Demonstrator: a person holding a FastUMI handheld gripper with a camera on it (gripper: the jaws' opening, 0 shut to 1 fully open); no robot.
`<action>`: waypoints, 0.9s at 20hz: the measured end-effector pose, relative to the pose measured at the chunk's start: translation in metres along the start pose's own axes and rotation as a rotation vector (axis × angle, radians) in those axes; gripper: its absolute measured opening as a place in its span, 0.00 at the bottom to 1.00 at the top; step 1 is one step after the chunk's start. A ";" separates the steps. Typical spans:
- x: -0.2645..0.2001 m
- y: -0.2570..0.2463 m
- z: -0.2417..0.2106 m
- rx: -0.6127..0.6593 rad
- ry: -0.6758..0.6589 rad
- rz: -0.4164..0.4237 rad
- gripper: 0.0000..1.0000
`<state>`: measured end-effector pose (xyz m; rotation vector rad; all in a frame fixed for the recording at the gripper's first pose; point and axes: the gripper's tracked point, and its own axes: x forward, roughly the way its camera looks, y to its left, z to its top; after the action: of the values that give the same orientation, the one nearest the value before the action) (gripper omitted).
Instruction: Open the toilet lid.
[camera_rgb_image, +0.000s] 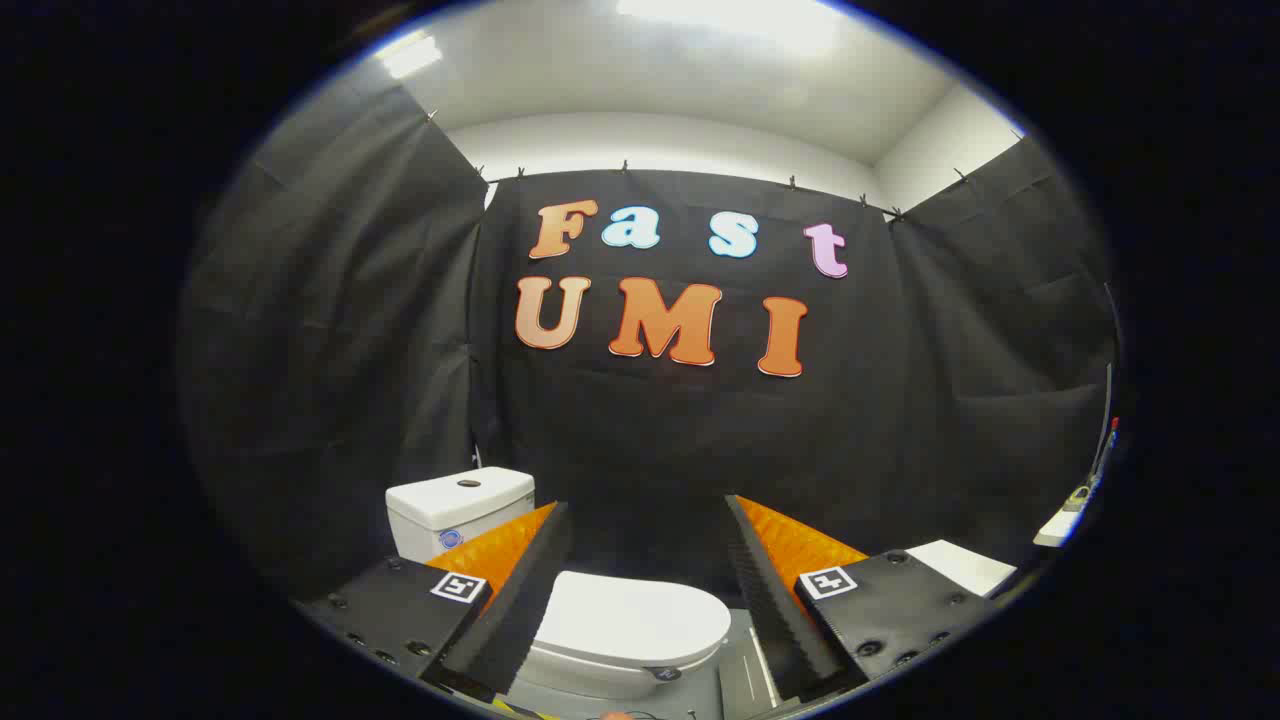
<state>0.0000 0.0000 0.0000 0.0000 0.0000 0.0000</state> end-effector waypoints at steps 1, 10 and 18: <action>-0.001 -0.002 -0.001 0.005 0.001 -0.006 0.98; -0.010 -0.010 0.002 0.026 -0.006 -0.028 0.98; -0.014 -0.005 0.009 0.028 -0.012 -0.017 0.98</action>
<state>-0.0136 -0.0050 0.0090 0.0284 -0.0121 -0.0170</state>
